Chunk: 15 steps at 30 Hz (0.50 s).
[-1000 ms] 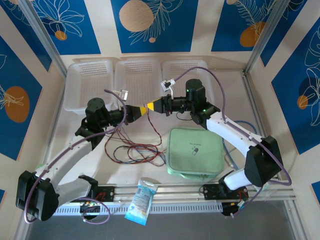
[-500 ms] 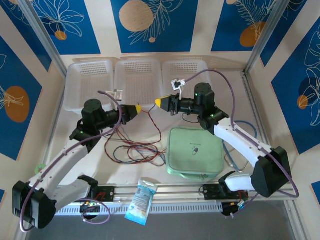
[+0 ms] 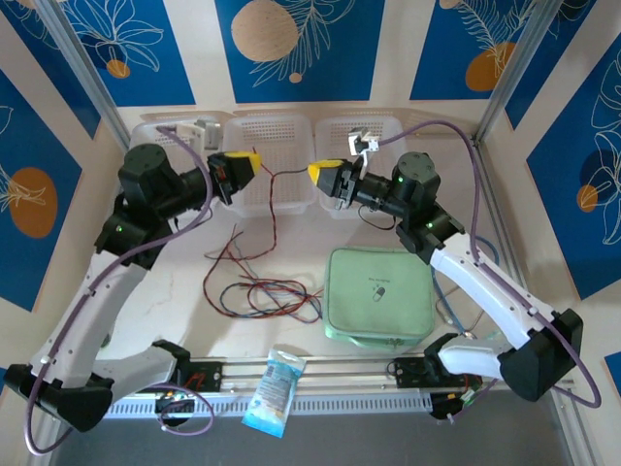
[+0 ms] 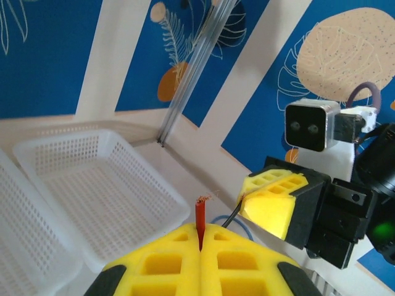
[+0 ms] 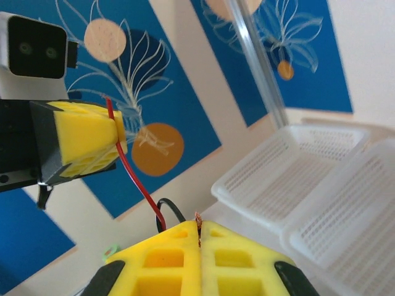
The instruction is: Untangle the cables
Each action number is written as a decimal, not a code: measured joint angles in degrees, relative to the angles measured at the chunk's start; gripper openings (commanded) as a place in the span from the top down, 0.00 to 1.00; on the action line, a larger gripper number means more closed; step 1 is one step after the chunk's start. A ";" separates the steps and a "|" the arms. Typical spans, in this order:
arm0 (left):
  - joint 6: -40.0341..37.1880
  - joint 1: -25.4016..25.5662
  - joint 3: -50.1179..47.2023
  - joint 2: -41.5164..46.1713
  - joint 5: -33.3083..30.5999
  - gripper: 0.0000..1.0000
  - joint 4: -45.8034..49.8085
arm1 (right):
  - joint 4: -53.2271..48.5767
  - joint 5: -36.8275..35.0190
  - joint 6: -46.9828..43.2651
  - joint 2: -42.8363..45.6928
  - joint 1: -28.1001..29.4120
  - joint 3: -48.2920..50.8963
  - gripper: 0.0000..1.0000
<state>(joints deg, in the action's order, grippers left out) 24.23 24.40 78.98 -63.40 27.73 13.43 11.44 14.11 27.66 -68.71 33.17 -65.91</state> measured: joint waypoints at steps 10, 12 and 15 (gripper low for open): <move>-3.65 0.07 8.07 -3.78 -1.25 1.00 1.36 | -2.38 -19.69 -5.53 1.53 2.71 -9.44 1.00; -4.04 0.07 9.03 -4.68 -1.68 1.00 0.87 | -2.86 -22.82 -6.40 1.40 2.29 -10.93 1.00; -5.09 0.11 11.65 -6.73 -2.91 1.00 -0.31 | -3.17 -25.99 -7.48 1.14 1.18 -12.98 1.00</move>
<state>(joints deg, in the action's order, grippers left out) 19.14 24.51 90.63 -70.13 24.82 13.13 8.27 -11.88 20.18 -67.57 34.35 -78.89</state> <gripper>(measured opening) 0.049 0.049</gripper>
